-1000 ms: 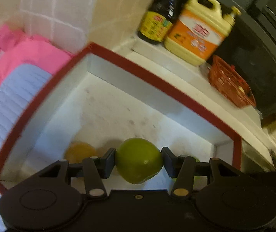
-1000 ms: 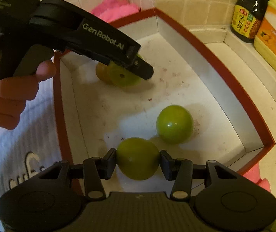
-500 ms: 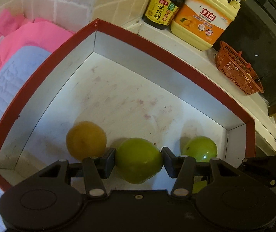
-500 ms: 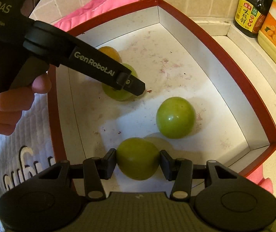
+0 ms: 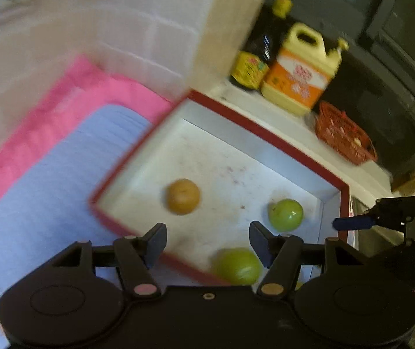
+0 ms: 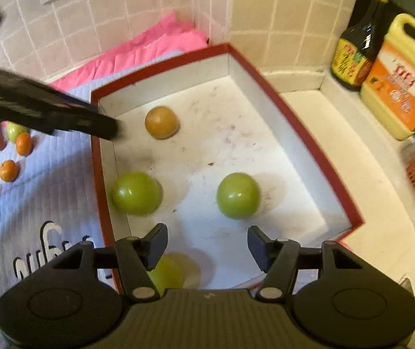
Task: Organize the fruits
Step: 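Carry both green apples into the red box and release them, then return to the mat and grasp oranges with both tools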
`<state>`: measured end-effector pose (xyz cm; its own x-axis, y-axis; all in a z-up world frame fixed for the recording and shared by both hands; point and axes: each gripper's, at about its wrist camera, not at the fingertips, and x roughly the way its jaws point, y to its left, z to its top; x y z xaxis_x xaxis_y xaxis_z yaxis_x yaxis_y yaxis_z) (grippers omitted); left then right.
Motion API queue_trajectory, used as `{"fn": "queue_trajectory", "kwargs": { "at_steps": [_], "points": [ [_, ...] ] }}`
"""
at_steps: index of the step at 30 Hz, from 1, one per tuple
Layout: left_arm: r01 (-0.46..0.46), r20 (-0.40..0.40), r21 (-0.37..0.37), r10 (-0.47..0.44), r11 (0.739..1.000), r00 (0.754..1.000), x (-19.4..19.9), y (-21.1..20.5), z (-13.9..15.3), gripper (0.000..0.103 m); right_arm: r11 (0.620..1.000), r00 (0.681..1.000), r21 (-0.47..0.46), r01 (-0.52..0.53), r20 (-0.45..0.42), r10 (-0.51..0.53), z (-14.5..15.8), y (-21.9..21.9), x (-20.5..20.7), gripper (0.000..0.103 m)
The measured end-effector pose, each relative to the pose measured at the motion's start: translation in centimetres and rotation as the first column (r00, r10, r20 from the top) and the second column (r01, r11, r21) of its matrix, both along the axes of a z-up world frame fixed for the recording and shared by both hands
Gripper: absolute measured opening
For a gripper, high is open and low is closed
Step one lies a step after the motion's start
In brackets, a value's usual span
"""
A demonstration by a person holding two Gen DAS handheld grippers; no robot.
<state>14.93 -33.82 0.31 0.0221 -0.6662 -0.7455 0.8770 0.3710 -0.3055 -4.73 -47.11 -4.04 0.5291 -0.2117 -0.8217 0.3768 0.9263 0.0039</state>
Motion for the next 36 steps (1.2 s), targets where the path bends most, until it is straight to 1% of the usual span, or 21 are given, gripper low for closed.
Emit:
{"fn": "queue_trajectory", "kwargs": {
  "at_steps": [2,5,8,10,14,15,17,20,21,23,24,25,27,29,31,34,36],
  "points": [
    [-0.053,0.016,-0.027,0.054,0.998,0.998,0.1,2.6,1.3,0.075,1.0,1.0,-0.014,0.011,0.025,-0.01,1.0,0.1,-0.7,0.063],
    [-0.144,0.047,-0.057,0.147,0.988,0.988,0.1,7.1,2.9,0.076,0.999,0.998,-0.031,0.022,0.065,-0.02,2.5,0.0,-1.6,0.065],
    [-0.239,0.071,-0.077,0.244,0.968,0.967,0.1,12.0,4.1,0.076,0.998,0.994,-0.051,0.032,0.104,-0.026,4.2,0.1,-2.2,0.066],
    [-0.308,0.084,-0.09,0.315,0.947,0.945,0.0,15.5,4.9,0.076,0.997,0.992,-0.064,0.037,0.123,-0.029,5.0,0.3,-2.4,0.067],
    [-0.438,0.116,-0.102,0.448,0.893,0.887,-0.5,22.3,5.8,0.077,0.996,0.986,-0.078,0.033,0.164,-0.02,6.5,0.9,-2.1,0.068],
    [-0.476,0.124,-0.103,0.486,0.874,0.865,-0.7,24.2,5.9,0.077,0.996,0.985,-0.08,0.028,0.172,-0.014,6.8,1.1,-2.1,0.069],
    [-0.529,0.135,-0.105,0.539,0.842,0.832,-1.0,27.3,6.1,0.077,0.996,0.982,-0.082,0.015,0.189,0.001,7.2,1.6,-1.6,0.069],
    [-0.614,0.147,-0.108,0.623,0.782,0.768,-1.3,31.6,6.5,0.077,0.995,0.979,-0.101,-0.02,0.201,0.04,8.1,3.0,-0.3,0.069],
    [-0.639,0.142,-0.116,0.649,0.761,0.747,-1.5,33.0,6.7,0.077,0.994,0.978,-0.109,-0.031,0.203,0.053,8.4,3.5,0.1,0.07],
    [-0.669,0.14,-0.135,0.682,0.731,0.718,-1.8,35.3,7.1,0.078,0.99,0.974,-0.121,-0.067,0.209,0.092,9.0,4.8,1.2,0.07],
    [-0.681,0.142,-0.143,0.696,0.718,0.704,-2.2,36.3,7.2,0.078,0.988,0.97,-0.128,-0.09,0.214,0.116,9.4,5.7,1.8,0.072],
    [-0.69,0.147,-0.147,0.706,0.708,0.693,-2.5,37.1,7.4,0.079,0.984,0.965,-0.137,-0.11,0.221,0.139,9.7,6.6,2.3,0.076],
    [-0.702,0.16,-0.146,0.717,0.697,0.678,-3.2,38.2,7.4,0.079,0.979,0.955,-0.148,-0.143,0.238,0.175,10.3,8.3,3.4,0.081],
    [-0.714,0.178,-0.133,0.725,0.688,0.665,-3.7,39.0,7.3,0.08,0.972,0.942,-0.137,-0.193,0.25,0.222,10.5,10.2,4.7,0.082],
    [-0.718,0.191,-0.121,0.726,0.686,0.661,-4.1,39.6,6.8,0.08,0.965,0.93,-0.103,-0.241,0.26,0.26,10.5,12.0,6.0,0.082],
    [-0.702,0.19,-0.106,0.707,0.704,0.681,-4.3,40.0,5.9,0.08,0.947,0.912,-0.03,-0.32,0.262,0.317,9.7,14.4,8.1,0.083],
    [-0.69,0.185,-0.091,0.693,0.718,0.697,-4.2,40.0,5.3,0.08,0.931,0.903,0.047,-0.363,0.263,0.339,8.7,15.7,9.6,0.085]
  ]
}}
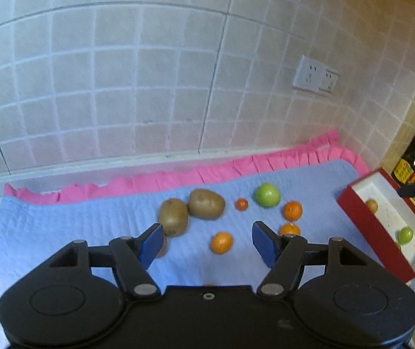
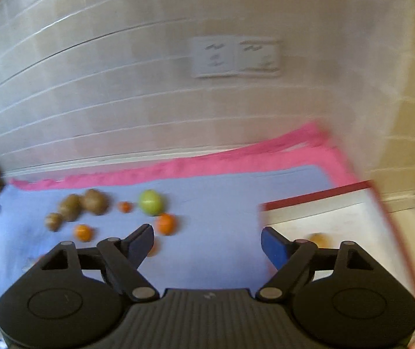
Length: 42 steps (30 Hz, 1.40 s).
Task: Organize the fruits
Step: 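Return to the mat and grasp oranges with both tools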
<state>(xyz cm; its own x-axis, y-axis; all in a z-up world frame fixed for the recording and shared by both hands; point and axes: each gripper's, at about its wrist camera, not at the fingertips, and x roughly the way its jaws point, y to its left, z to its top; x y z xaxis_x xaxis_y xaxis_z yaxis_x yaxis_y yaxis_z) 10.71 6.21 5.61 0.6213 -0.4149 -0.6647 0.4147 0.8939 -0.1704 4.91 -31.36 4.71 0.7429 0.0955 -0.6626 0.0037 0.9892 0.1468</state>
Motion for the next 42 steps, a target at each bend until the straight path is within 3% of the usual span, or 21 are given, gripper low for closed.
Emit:
{"fn": "queue_trajectory", "kwargs": {
  "at_steps": [3,5,6,10,13,15,19,23,26,29,30,32,35,42],
  "points": [
    [0.041,-0.035,0.004,-0.041,0.999,0.999,0.8,-0.5,-1.3,0.08,0.979,0.997,0.199,-0.038,-0.063,0.051,-2.3,1.2,2.7,0.098],
    [0.062,-0.065,0.006,-0.062,0.998,0.996,1.7,-1.1,-2.5,0.08,0.934,0.988,0.355,-0.038,-0.129,0.089,-4.8,2.0,4.7,0.098],
    [0.072,-0.088,0.012,-0.071,0.997,0.994,2.4,-1.5,-3.3,0.08,0.922,0.984,0.388,-0.017,-0.157,0.084,-6.2,2.4,5.5,0.097],
    [0.107,-0.148,0.078,-0.095,0.991,0.984,4.6,-3.4,-6.4,0.08,0.954,0.972,0.292,0.072,-0.235,-0.002,-10.3,4.8,8.3,0.084],
    [0.156,-0.177,0.131,-0.132,0.979,0.975,5.9,-4.8,-8.6,0.08,0.949,0.967,0.307,0.068,-0.254,0.013,-12.4,6.0,9.5,0.073],
    [0.194,-0.202,0.146,-0.163,0.97,0.966,6.8,-5.6,-9.7,0.08,0.951,0.966,0.296,0.085,-0.26,-0.006,-13.1,6.4,9.8,0.073],
    [0.27,-0.245,0.134,-0.232,0.954,0.941,8.4,-7.0,-11.7,0.08,0.981,0.966,0.169,0.092,-0.255,-0.046,-14.1,7.6,11.1,0.073],
    [0.267,-0.28,0.118,-0.226,0.956,0.933,9.8,-7.6,-13.3,0.079,0.985,0.967,0.132,0.108,-0.246,-0.073,-14.7,8.0,12.1,0.073],
    [0.267,-0.293,0.093,-0.23,0.959,0.928,10.5,-7.8,-13.7,0.063,0.988,0.965,0.111,0.104,-0.251,-0.074,-15.2,8.3,12.8,0.071],
    [0.286,-0.29,0.099,-0.247,0.953,0.924,10.7,-8.2,-13.9,0.054,0.988,0.963,0.109,0.109,-0.257,-0.078,-15.6,8.5,13.3,0.065],
    [0.291,-0.282,0.108,-0.251,0.951,0.926,10.7,-8.4,-14.0,0.038,0.988,0.964,0.106,0.112,-0.253,-0.082,-15.7,8.5,13.3,0.064],
    [0.292,-0.269,0.119,-0.252,0.949,0.93,10.6,-8.6,-14.0,0.039,0.988,0.965,0.098,0.121,-0.244,-0.094,-15.7,8.6,13.5,0.061],
    [0.284,-0.262,0.114,-0.247,0.952,0.933,10.5,-8.4,-13.9,0.039,0.991,0.967,0.074,0.112,-0.237,-0.092,-15.7,8.9,13.7,0.043],
    [0.288,-0.21,0.094,-0.264,0.953,0.941,9.8,-8.2,-11.9,0.038,0.98,0.97,0.148,0.132,-0.223,-0.097,-14.5,8.0,12.2,0.042]
  ]
}}
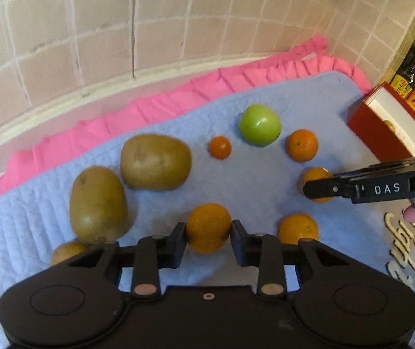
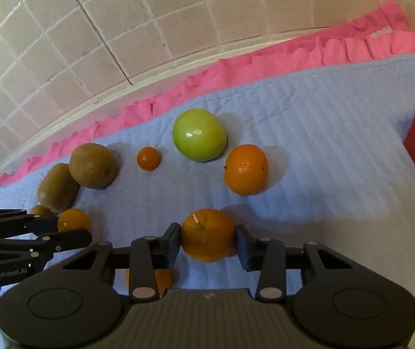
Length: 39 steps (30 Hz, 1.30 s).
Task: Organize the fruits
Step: 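Carry both oranges into the red box and release them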
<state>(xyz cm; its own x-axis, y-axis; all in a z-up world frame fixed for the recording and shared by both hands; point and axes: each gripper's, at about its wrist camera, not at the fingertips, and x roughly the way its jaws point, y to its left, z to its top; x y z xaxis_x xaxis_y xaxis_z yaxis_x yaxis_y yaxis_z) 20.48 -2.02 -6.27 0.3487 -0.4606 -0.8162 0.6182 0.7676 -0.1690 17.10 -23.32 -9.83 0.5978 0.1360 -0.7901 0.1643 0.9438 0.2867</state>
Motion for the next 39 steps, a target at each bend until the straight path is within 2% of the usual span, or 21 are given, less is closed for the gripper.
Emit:
{"fn": "queue_trajectory", "kwargs": {
  "at_steps": [5,9,14,19,23,29,35,39],
  "points": [
    [0.052,0.059,-0.046,-0.049,0.998,0.997,-0.6,-1.4,3.1,0.038,0.999,0.997,-0.012,0.029,0.074,-0.028,3.5,-0.9,-2.9,0.042],
    [0.138,0.12,-0.102,-0.126,0.985,0.985,-1.4,-4.6,6.3,0.038,0.992,0.983,-0.06,0.107,0.158,-0.096,7.1,-3.6,-6.7,0.042],
    [0.246,0.151,-0.153,-0.223,0.957,0.963,-2.6,-10.8,9.1,0.038,0.954,0.936,-0.097,0.285,0.242,-0.255,10.6,-10.9,-11.8,0.042],
    [0.335,0.128,-0.162,-0.317,0.928,0.94,-3.6,-19.2,10.5,0.038,0.894,0.876,-0.082,0.441,0.255,-0.409,11.0,-20.0,-14.9,0.042],
    [0.405,0.101,-0.147,-0.394,0.902,0.914,-4.6,-26.0,9.8,0.038,0.867,0.855,-0.057,0.495,0.21,-0.474,9.2,-26.0,-15.8,0.042],
    [0.499,0.016,-0.097,-0.5,0.861,0.866,-6.6,-34.5,6.6,0.038,0.876,0.871,-0.022,0.481,0.121,-0.476,5.2,-30.1,-15.0,0.042],
    [0.542,-0.066,-0.043,-0.544,0.839,0.836,-8.4,-38.9,3.0,0.039,0.886,0.883,-0.019,0.464,0.084,-0.461,3.0,-31.1,-13.8,0.042],
    [0.553,-0.075,0.019,-0.551,0.833,0.831,-9.3,-40.2,1.3,0.039,0.895,0.896,-0.062,0.442,0.079,-0.437,2.5,-30.9,-13.3,0.042]
  ]
}}
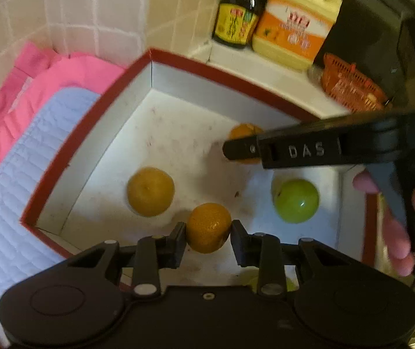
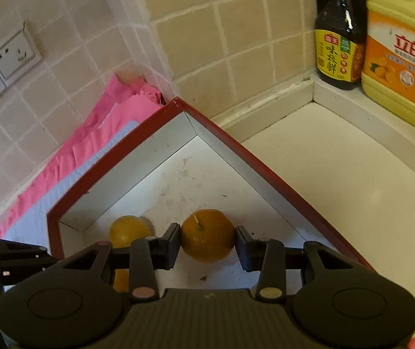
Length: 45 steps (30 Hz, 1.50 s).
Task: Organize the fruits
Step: 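Carry both oranges into the red box and release them, then grasp a brown kiwi with the left tool while the right tool grasps an orange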
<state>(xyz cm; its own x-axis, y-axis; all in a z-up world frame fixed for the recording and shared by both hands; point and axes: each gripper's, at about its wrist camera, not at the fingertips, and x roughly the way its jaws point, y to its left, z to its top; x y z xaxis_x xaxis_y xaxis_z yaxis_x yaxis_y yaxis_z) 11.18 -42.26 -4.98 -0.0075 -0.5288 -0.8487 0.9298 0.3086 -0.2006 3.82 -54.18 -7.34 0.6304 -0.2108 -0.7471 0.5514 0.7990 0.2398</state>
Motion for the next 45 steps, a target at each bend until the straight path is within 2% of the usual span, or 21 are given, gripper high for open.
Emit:
{"fn": "queue_trajectory", "kwargs": {
  "at_steps": [4,9,18,19,21,25,33,37,41,43,45],
  "points": [
    [0.009,0.039,0.04,-0.01,0.999,0.999,-0.7,-0.7,-0.9,0.039,1.0,1.0,0.0,0.002,-0.009,-0.002,-0.5,-0.3,0.1,0.042],
    [0.002,0.042,0.069,-0.005,0.998,0.999,-0.4,-0.8,-1.8,0.039,1.0,1.0,0.007,0.001,-0.029,-0.001,-1.4,-0.3,0.3,0.043],
    [0.014,0.04,0.056,-0.017,0.998,0.999,-0.4,-0.6,-1.7,0.04,1.0,0.999,0.028,0.009,-0.036,-0.008,-1.9,-0.5,0.3,0.045],
    [0.018,0.043,0.051,-0.02,0.999,0.999,-0.4,-0.5,-1.5,0.043,0.999,1.0,0.031,0.013,-0.027,-0.012,-1.7,-0.6,0.2,0.046],
    [0.016,0.059,0.032,-0.017,0.999,0.998,-0.4,0.1,-0.8,0.056,0.999,1.0,0.031,0.022,-0.016,-0.021,-1.2,-0.7,-0.1,0.046],
    [0.0,0.078,-0.01,0.0,1.0,0.997,0.0,1.8,0.8,0.057,0.999,0.999,0.028,0.036,0.006,-0.036,0.1,-0.7,-1.1,0.046],
    [-0.09,0.124,-0.092,0.101,0.992,0.987,1.5,8.4,4.5,0.057,0.999,0.997,0.002,0.053,0.049,-0.053,3.1,0.5,-2.8,0.046],
    [-0.146,0.155,-0.161,0.171,0.976,0.973,2.7,13.2,6.8,0.058,0.999,0.996,-0.032,0.039,0.085,-0.036,5.5,2.2,-3.0,0.053],
    [-0.247,0.183,-0.217,0.288,0.945,0.94,3.9,18.4,9.3,0.062,0.997,0.992,-0.075,0.015,0.125,-0.006,8.0,4.6,-2.2,0.064],
    [-0.299,0.202,-0.25,0.352,0.921,0.914,3.9,21.2,10.3,0.066,0.991,0.992,-0.131,0.01,0.129,0.007,9.3,6.3,-1.4,0.068],
    [-0.344,0.181,-0.267,0.398,0.9,0.9,3.8,23.9,10.7,0.068,0.981,0.99,-0.192,-0.015,0.133,0.041,10.5,8.4,-0.2,0.074]
  ]
}}
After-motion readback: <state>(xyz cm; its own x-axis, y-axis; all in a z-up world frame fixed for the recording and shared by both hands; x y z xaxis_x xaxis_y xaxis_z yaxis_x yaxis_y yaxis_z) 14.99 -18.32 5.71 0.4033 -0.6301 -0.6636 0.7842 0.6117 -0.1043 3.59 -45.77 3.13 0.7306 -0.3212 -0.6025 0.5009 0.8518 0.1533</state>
